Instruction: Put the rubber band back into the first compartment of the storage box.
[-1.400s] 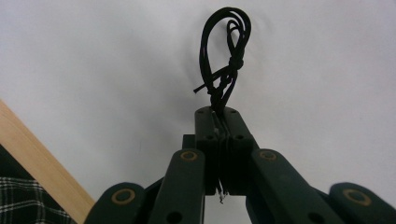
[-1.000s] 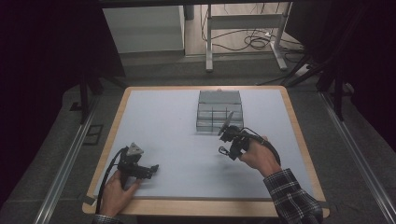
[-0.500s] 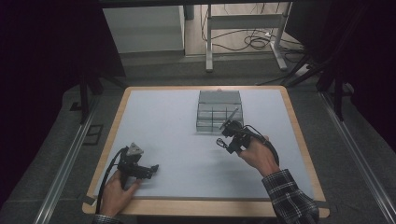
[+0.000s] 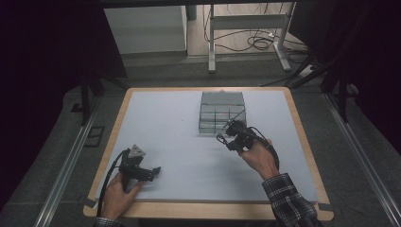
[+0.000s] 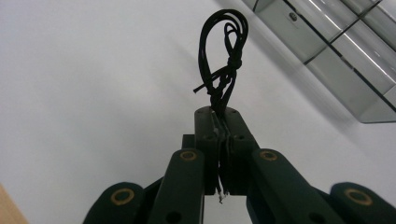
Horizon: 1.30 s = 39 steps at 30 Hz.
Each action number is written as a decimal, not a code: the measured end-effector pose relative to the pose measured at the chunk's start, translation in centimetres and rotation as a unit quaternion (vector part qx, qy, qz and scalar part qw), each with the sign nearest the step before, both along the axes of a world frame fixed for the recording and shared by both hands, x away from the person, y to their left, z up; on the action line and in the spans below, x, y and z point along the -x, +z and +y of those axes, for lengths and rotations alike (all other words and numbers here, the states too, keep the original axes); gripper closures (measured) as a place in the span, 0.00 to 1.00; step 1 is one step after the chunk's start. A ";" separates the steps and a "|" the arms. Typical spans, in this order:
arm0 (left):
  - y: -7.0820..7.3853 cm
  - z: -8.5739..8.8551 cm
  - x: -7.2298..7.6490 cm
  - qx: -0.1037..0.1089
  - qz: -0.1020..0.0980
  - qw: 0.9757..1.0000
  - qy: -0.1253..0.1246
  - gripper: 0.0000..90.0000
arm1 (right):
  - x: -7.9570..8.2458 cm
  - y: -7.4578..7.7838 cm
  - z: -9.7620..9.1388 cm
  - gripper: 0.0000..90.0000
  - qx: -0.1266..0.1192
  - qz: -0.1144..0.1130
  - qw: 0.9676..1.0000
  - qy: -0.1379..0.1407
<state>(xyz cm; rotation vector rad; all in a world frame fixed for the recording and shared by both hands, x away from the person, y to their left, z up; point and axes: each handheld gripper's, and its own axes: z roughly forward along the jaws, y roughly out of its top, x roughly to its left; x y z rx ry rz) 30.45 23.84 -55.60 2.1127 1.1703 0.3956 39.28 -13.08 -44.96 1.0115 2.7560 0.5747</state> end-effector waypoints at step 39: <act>0.0 0.0 0.0 0.000 0.000 1.000 0.000 0.00 | -4.4 -0.5 0.1 0.95 -0.046 -0.064 0.995 -0.064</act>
